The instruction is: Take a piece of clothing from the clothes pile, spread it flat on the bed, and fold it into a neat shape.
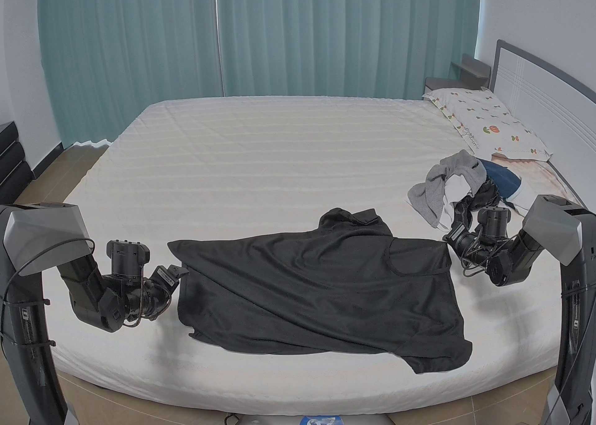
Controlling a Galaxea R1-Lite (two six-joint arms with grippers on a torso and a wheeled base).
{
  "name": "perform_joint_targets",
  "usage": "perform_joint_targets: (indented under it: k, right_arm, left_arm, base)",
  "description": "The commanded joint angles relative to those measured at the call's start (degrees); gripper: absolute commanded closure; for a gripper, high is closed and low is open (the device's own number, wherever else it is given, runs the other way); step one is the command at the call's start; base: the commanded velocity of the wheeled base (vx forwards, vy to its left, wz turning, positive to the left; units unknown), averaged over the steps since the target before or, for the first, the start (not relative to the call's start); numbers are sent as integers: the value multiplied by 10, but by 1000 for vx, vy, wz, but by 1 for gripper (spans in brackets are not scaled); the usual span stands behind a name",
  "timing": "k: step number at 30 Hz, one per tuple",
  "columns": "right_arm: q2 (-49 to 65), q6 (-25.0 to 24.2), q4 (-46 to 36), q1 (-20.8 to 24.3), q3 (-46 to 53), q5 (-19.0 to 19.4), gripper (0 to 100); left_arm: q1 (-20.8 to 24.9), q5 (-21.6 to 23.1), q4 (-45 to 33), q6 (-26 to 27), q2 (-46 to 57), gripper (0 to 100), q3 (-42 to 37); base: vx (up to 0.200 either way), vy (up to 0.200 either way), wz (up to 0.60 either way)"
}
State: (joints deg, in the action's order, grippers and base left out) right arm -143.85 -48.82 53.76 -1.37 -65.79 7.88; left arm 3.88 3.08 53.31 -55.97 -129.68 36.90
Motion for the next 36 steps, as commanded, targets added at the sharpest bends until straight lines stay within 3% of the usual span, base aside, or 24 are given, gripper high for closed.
perform_joint_targets:
  k: [1, 3, 4, 11, 16, 23, 32, 36]
  right_arm:
    - [-10, 0, 7, -9, 0, -13, 100]
    - [-16, 2, 9, -9, -2, -28, 100]
    - [-18, 3, 9, -9, -3, -32, 0]
    - [9, 5, 54, -10, 41, -29, 0]
    - [92, 5, 77, 8, 149, -24, 0]
    - [156, 0, 82, 37, 276, -23, 0]
    - [212, -66, 162, 76, 432, -21, 0]
    - [167, -86, 244, 76, 468, 2, 0]
  left_arm:
    - [1, 0, 0, 0, -1, 0, -1]
    - [2, 0, 0, 2, 0, 0, -6]
    - [2, 0, 0, 2, 0, 0, -10]
    - [3, 2, 24, 31, 7, 0, -43]
    - [28, 19, 60, 109, 7, 0, -111]
    - [61, 20, 128, 114, 5, 0, -153]
    - [90, 13, 138, 118, -6, 0, -175]
    - [100, 20, 149, 173, -11, 0, -199]
  base:
    - [0, 0, 0]
    - [0, 0, 0]
    - [0, 0, 0]
    - [0, 0, 0]
    - [0, 0, 0]
    - [0, 0, 0]
    - [0, 0, 0]
    - [0, 0, 0]
